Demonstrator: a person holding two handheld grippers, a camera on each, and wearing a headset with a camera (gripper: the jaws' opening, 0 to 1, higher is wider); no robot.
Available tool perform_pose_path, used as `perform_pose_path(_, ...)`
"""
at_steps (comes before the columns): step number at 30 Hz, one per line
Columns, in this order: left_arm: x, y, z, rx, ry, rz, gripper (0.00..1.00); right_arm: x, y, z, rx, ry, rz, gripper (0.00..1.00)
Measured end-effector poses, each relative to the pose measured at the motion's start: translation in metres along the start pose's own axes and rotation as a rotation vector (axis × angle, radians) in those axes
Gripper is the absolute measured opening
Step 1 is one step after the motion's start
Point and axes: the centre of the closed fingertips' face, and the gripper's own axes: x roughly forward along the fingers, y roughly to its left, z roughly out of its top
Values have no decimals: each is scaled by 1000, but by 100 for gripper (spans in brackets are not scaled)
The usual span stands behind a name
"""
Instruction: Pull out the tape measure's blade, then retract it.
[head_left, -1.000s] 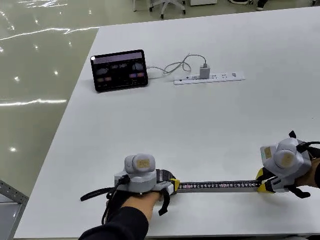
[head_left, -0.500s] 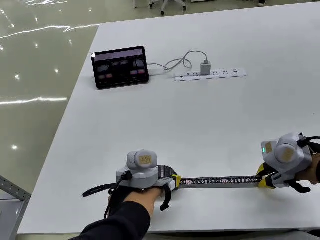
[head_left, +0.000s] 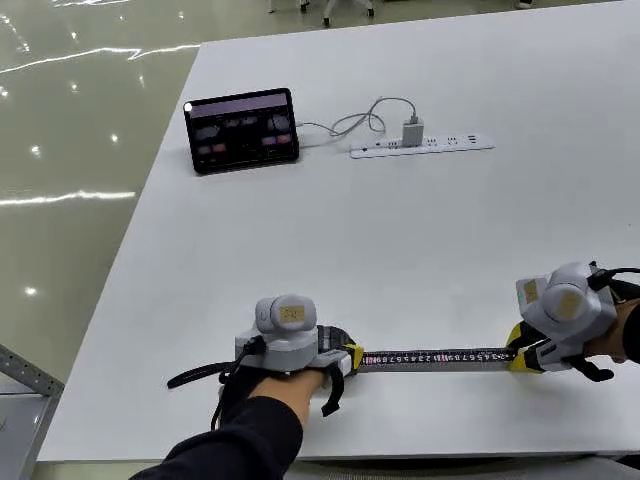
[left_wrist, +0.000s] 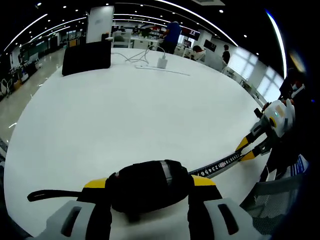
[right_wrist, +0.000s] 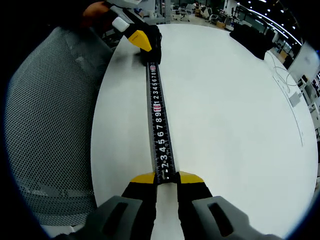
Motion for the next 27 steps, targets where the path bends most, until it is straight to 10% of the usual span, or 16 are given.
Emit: perform_pose_path(27,0,0,1,4,-4,-1,58,8,2,17,23,10,-3,11)
